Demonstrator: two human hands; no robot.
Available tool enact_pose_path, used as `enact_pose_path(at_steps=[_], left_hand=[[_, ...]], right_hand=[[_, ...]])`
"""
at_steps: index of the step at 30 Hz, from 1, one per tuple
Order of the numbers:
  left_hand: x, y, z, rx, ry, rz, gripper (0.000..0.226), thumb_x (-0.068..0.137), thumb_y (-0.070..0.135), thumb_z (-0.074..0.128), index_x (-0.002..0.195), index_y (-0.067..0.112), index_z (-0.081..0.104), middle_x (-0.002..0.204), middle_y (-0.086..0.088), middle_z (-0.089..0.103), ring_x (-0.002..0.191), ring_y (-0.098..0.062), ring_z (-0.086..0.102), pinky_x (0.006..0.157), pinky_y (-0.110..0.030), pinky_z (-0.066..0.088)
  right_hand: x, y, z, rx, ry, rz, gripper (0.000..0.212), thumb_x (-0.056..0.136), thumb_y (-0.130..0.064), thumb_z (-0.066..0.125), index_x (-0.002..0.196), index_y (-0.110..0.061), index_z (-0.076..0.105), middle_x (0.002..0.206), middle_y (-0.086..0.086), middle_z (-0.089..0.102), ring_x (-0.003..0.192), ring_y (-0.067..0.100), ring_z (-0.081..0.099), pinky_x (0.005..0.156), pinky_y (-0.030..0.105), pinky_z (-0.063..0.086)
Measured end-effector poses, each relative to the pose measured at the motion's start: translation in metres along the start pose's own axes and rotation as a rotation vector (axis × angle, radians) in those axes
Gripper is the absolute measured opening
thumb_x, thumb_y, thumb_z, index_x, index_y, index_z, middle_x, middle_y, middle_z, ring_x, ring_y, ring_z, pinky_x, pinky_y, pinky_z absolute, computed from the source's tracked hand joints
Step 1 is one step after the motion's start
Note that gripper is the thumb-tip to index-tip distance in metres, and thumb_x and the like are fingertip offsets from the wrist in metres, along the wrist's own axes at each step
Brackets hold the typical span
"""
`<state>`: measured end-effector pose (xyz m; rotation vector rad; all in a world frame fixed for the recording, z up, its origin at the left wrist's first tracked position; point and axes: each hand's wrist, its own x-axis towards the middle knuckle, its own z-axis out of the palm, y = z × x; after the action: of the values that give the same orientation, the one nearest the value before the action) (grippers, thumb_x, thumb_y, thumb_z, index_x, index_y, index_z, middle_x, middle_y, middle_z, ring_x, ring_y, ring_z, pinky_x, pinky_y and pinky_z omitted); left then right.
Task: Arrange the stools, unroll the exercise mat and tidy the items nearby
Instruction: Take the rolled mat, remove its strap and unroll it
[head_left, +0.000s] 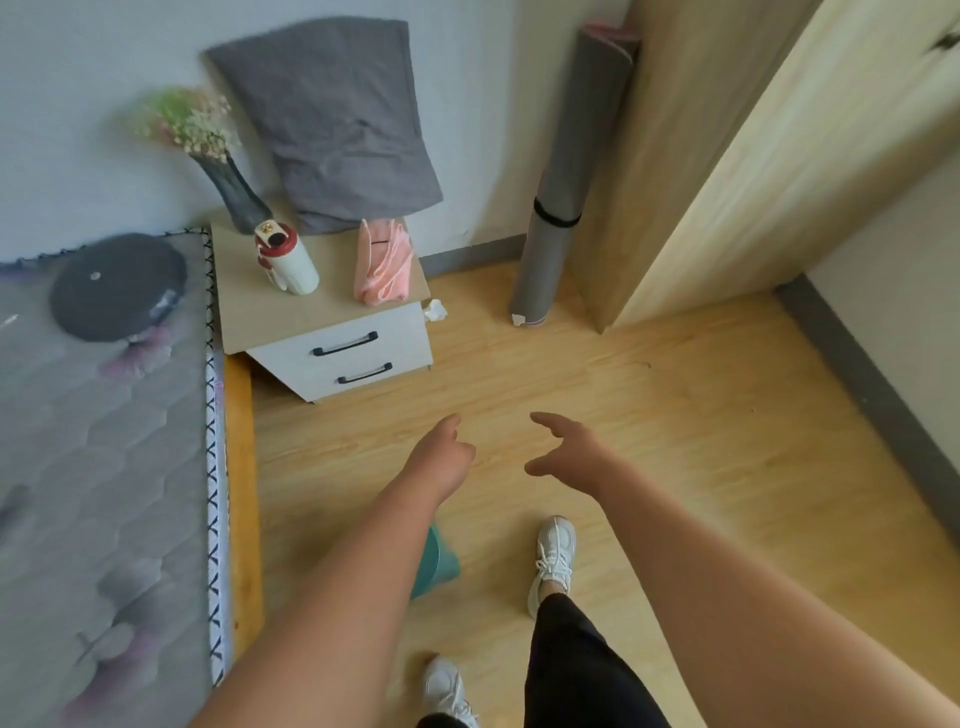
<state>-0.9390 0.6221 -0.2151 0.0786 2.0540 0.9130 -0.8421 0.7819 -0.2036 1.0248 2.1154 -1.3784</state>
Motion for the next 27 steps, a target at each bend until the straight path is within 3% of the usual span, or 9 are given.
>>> enact_pose_path(at_steps=[4,8,10,13,19,22,24,27], left_hand=[[0.041,0.067,0.008,0.05,0.015,0.023,0.058,0.096,0.015,0.044,0.151,0.026,0.026,0.155,-0.005,0.031,0.101,-0.017,0.049,0.079,-0.026,0.037],[0.082,0.132,0.019,0.084,0.017,0.025,0.058,0.096,0.015,0.045,0.15,0.024,0.027,0.154,-0.006,0.033,0.117,-0.023,0.052,0.089,-0.028,0.041],[0.102,0.162,0.022,0.085,0.015,0.036,0.058,0.095,0.016,0.045,0.15,0.026,0.028,0.154,-0.004,0.034,0.114,-0.021,0.052,0.089,-0.028,0.041],[0.131,0.2,0.025,0.109,0.019,0.059,0.058,0.094,0.017,0.047,0.149,0.028,0.029,0.153,-0.002,0.036,0.097,-0.013,0.049,0.076,-0.024,0.038],[0.2,0.268,0.006,0.251,0.008,0.135,0.058,0.094,0.017,0.045,0.148,0.029,0.03,0.15,0.0,0.038,0.095,-0.016,0.054,0.075,-0.027,0.045],[0.24,0.308,-0.013,0.325,0.021,0.162,0.055,0.095,0.019,0.043,0.148,0.029,0.031,0.146,0.002,0.043,0.095,-0.014,0.055,0.072,-0.024,0.042],[0.263,0.335,-0.026,0.367,0.032,0.196,0.053,0.095,0.019,0.042,0.146,0.029,0.034,0.14,-0.001,0.049,0.089,-0.014,0.052,0.07,-0.024,0.039],[0.3,0.379,-0.047,0.433,0.006,0.229,0.053,0.095,0.015,0.04,0.147,0.026,0.033,0.143,-0.002,0.048,0.116,-0.024,0.053,0.079,-0.029,0.04]], right_hand=[[0.045,-0.016,-0.071,0.006,0.039,-0.032,0.08,0.076,-0.012,0.078,0.145,-0.032,0.041,0.145,0.008,0.045,0.113,0.022,0.056,0.081,0.026,0.043],[0.082,-0.034,-0.144,-0.014,0.094,-0.05,0.08,0.077,-0.017,0.077,0.145,-0.036,0.039,0.136,0.003,0.053,0.09,0.015,0.058,0.073,0.025,0.045],[0.099,-0.042,-0.178,-0.05,0.113,-0.047,0.081,0.077,-0.017,0.076,0.146,-0.036,0.038,0.133,0.004,0.055,0.094,0.018,0.062,0.075,0.027,0.048],[0.126,-0.056,-0.217,-0.087,0.133,-0.024,0.082,0.078,-0.019,0.076,0.148,-0.031,0.035,0.132,0.007,0.056,0.102,0.022,0.062,0.076,0.028,0.048],[0.191,-0.098,-0.26,-0.14,0.119,-0.042,0.087,0.08,-0.019,0.076,0.151,-0.029,0.027,0.143,0.004,0.049,0.101,0.021,0.061,0.077,0.029,0.05],[0.227,-0.128,-0.284,-0.163,0.143,-0.025,0.087,0.081,-0.016,0.073,0.151,-0.03,0.024,0.142,0.005,0.049,0.107,0.023,0.062,0.071,0.027,0.05],[0.248,-0.149,-0.301,-0.159,0.167,-0.025,0.087,0.081,-0.015,0.072,0.151,-0.03,0.023,0.142,0.005,0.049,0.099,0.022,0.065,0.069,0.029,0.052],[0.281,-0.187,-0.333,-0.128,0.205,-0.024,0.089,0.078,-0.017,0.073,0.151,-0.032,0.025,0.137,0.006,0.052,0.085,0.019,0.066,0.069,0.032,0.056]])
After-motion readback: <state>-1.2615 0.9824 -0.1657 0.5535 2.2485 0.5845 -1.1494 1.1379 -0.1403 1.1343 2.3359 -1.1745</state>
